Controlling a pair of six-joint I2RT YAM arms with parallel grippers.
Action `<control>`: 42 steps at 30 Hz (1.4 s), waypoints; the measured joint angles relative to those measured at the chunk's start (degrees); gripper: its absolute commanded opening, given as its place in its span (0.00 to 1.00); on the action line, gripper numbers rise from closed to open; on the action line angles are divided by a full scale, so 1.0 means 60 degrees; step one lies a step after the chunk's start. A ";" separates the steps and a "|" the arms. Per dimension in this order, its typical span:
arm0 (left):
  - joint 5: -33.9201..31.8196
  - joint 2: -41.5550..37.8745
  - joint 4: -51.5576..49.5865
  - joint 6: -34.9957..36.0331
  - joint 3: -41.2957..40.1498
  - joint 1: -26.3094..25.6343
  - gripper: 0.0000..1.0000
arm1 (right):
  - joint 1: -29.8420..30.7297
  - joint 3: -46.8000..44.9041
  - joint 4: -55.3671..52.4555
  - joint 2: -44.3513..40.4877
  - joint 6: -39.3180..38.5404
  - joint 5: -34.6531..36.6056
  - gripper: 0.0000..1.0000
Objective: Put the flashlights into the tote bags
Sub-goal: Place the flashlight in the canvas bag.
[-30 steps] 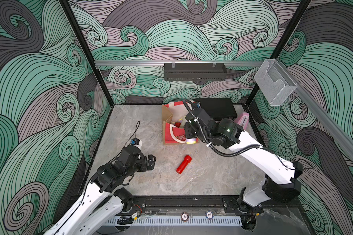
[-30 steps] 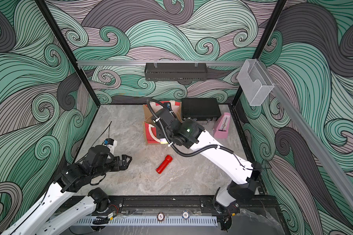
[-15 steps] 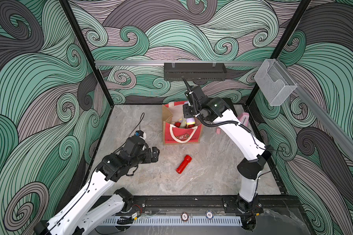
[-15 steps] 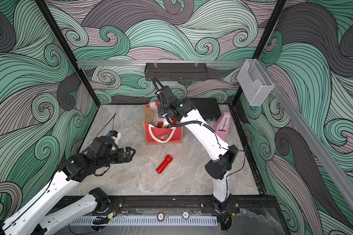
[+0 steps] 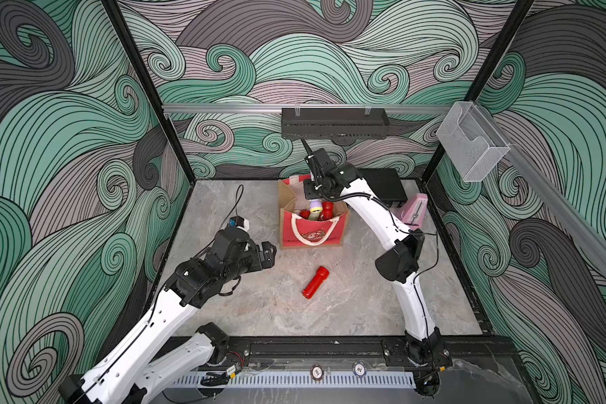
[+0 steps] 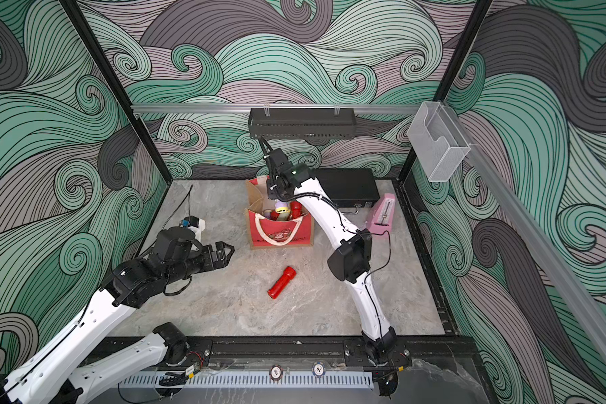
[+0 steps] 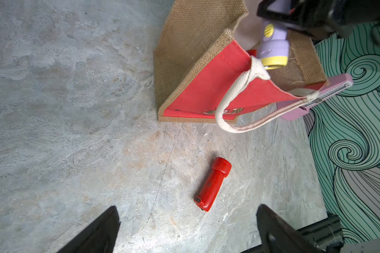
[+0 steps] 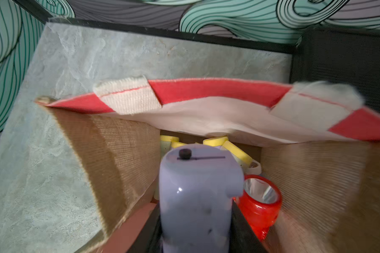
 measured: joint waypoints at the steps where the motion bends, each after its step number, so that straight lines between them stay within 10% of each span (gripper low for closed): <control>1: 0.0066 0.0000 0.0084 0.0000 0.0000 0.0000 0.99 | -0.0015 0.0011 0.0004 0.0127 0.0080 -0.0084 0.00; 13: 0.1042 -0.0058 0.1479 0.0248 0.0000 0.0000 0.99 | -0.0229 -0.0011 0.0069 0.0707 0.0743 -0.0597 0.15; 28: 0.1060 0.0062 0.1545 0.0765 0.0011 0.0004 0.98 | 0.0018 -0.0117 0.0131 0.0000 0.1118 -0.0095 0.88; 42: 0.1417 -0.0353 0.0852 0.1453 -0.0018 0.0004 0.98 | 0.1450 -0.1071 -0.0627 -0.2863 0.1781 0.1290 0.88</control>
